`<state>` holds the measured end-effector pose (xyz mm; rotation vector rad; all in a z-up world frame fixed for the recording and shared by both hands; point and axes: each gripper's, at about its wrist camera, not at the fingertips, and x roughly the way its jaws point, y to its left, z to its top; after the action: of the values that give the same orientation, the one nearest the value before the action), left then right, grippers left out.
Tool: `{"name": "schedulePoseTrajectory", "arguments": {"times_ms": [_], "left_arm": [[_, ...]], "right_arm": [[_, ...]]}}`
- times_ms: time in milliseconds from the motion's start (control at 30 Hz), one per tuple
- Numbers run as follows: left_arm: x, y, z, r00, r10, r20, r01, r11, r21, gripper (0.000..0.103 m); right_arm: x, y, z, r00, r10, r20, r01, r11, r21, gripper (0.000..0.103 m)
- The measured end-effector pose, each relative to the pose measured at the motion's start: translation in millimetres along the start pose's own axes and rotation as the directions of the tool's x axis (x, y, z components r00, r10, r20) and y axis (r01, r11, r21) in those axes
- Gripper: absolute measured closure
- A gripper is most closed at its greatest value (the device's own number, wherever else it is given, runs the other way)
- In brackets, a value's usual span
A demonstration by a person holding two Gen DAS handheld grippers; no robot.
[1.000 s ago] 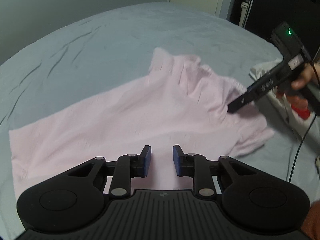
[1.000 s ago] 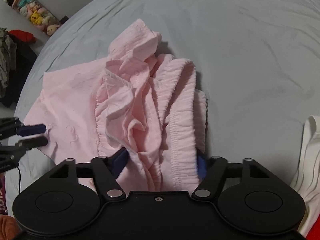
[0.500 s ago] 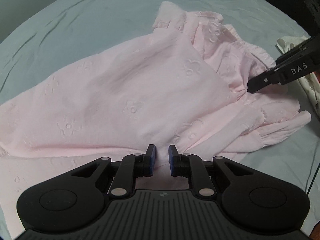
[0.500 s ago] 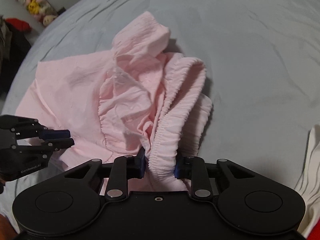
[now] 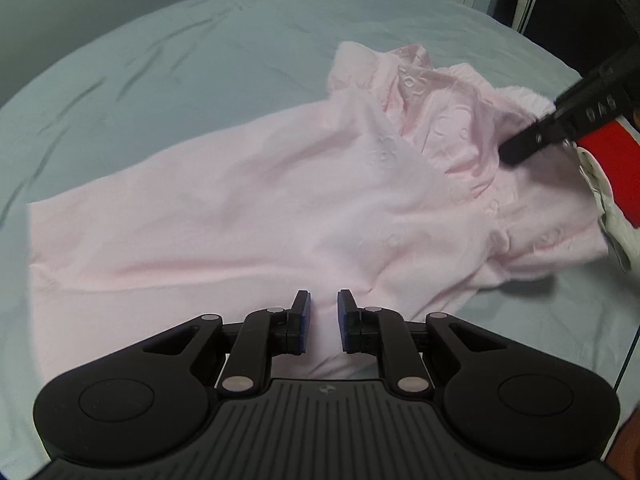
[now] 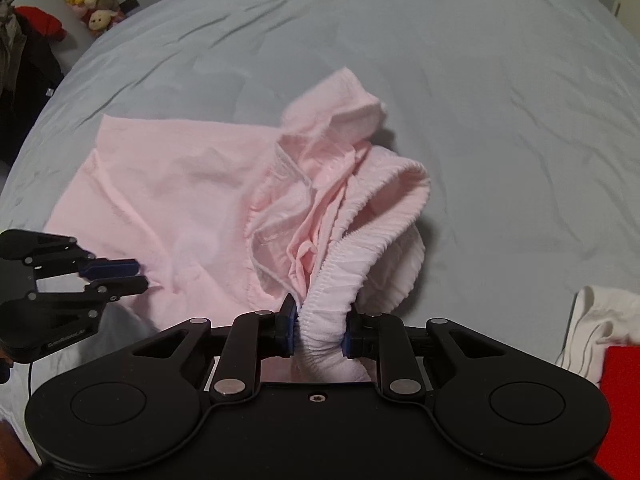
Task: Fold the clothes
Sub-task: 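Fold the held cuffs over the shirt body with the right gripper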
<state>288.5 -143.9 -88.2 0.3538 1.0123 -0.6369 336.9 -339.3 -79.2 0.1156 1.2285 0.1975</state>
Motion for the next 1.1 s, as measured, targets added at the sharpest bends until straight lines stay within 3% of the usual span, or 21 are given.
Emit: {"name": "schedulePoseTrajectory", "arguments": {"times_ms": [200, 367, 567, 633, 833, 933, 1000, 1067, 1100], "left_arm": [[-21.4, 42.6, -35.2, 0.997, 0.070, -0.031, -0.071, 0.997, -0.013, 0.089], [-14.6, 62.9, -49.0, 0.997, 0.063, -0.049, -0.066, 0.996, -0.063, 0.089], [-20.7, 74.3, -63.2, 1.000, -0.008, 0.007, 0.009, 0.996, -0.090, 0.089], [-34.7, 87.4, -72.2, 0.996, -0.060, 0.062, 0.066, 0.992, -0.111, 0.089], [-60.4, 116.3, -103.7, 0.989, -0.100, 0.106, 0.116, 0.981, -0.154, 0.089], [-64.4, 125.4, -114.1, 0.988, -0.107, 0.109, 0.126, 0.973, -0.192, 0.086], [-66.1, 133.2, -117.6, 0.984, -0.131, 0.123, 0.158, 0.959, -0.234, 0.077], [-65.2, 138.3, -115.9, 0.976, -0.158, 0.151, 0.194, 0.944, -0.267, 0.074], [-65.1, 140.3, -114.8, 0.971, -0.172, 0.166, 0.214, 0.934, -0.284, 0.070]], "right_arm": [[-21.8, 50.4, 26.4, 1.000, 0.003, 0.012, -0.002, 0.999, -0.043, 0.084], [-32.7, 103.5, 53.5, 1.000, 0.007, 0.030, -0.005, 0.997, -0.075, 0.085], [-26.7, 167.5, 77.3, 0.998, 0.065, 0.028, -0.060, 0.986, -0.153, 0.087], [-16.3, 194.3, 83.6, 0.995, 0.097, 0.014, -0.092, 0.978, -0.185, 0.090], [32.1, 248.2, 85.2, 0.990, 0.124, -0.064, -0.136, 0.958, -0.253, 0.093], [55.5, 259.1, 80.6, 0.988, 0.119, -0.097, -0.140, 0.956, -0.256, 0.085], [57.2, 257.4, 80.7, 0.984, 0.155, -0.092, -0.173, 0.956, -0.236, 0.085], [51.9, 254.7, 82.7, 0.978, 0.193, -0.076, -0.205, 0.952, -0.226, 0.061], [44.3, 251.5, 83.4, 0.977, 0.208, -0.056, -0.215, 0.950, -0.228, 0.058]]}}
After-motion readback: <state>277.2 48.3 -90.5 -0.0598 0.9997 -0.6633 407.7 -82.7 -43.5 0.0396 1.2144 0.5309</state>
